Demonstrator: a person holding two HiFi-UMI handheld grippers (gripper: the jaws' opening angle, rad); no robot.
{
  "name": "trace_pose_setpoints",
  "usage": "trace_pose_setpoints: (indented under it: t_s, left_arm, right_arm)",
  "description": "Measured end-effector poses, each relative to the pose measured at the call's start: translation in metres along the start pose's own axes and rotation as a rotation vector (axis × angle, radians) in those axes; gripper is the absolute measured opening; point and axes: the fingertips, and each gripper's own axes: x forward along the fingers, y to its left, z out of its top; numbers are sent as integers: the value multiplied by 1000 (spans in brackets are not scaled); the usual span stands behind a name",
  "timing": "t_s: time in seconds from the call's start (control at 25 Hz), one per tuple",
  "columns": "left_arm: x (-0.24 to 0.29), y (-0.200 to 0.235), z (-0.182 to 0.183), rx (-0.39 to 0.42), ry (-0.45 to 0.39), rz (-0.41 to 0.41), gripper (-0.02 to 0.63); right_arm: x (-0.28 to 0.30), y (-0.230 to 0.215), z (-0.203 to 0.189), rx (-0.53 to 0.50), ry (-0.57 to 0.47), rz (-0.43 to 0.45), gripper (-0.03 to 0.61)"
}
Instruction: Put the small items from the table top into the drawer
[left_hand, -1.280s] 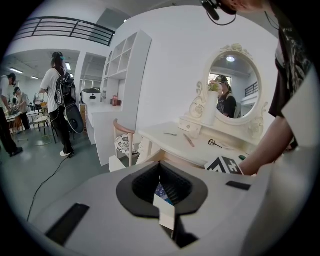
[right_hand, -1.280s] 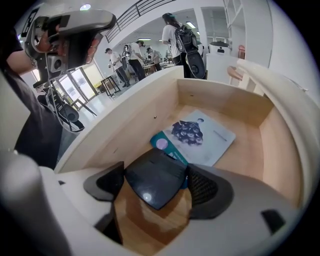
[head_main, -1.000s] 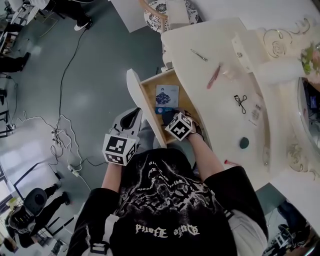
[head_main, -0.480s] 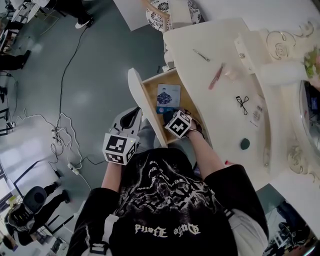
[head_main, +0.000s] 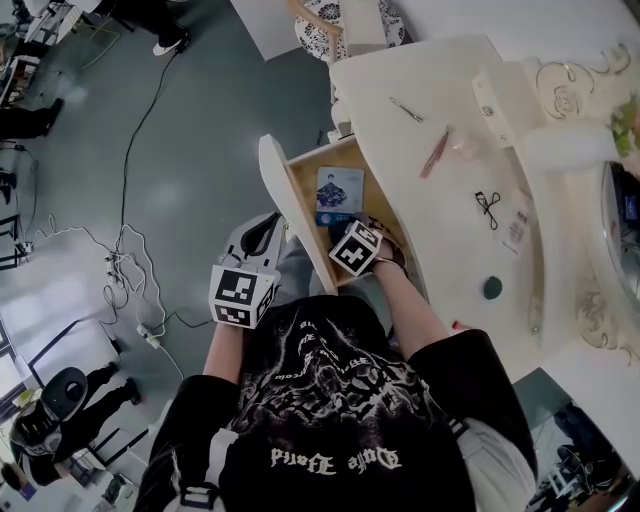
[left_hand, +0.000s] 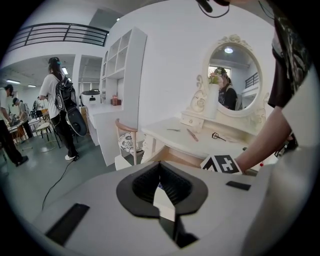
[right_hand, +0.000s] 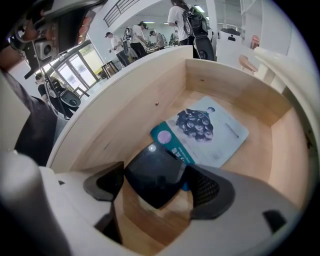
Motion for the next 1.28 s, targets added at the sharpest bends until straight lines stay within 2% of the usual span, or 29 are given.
trace_pose_setpoints:
  t_s: [0.36,0.64,0.8,1.0,1.28]
  left_arm:
    - [-1,2,-6,-7,9,8,15]
    - [-2,6,-8,-20,7,18,15]
    - [0,6,-6,-37,-2,13,15]
    - [4,0,-1,-46,-20,-13,15]
    - [13,-16,9,-47,-51,-71,15]
  right_arm:
    - [-10,-33,6,105,-57,-111,396]
    - [-7,-34,4,122,-48,-86,397]
    - [-14,-31,5,176,-85,-61,397]
    - [-41,-31,16,280,-209,-67,397]
    - [-100,-28,34,336,-404,-90,397]
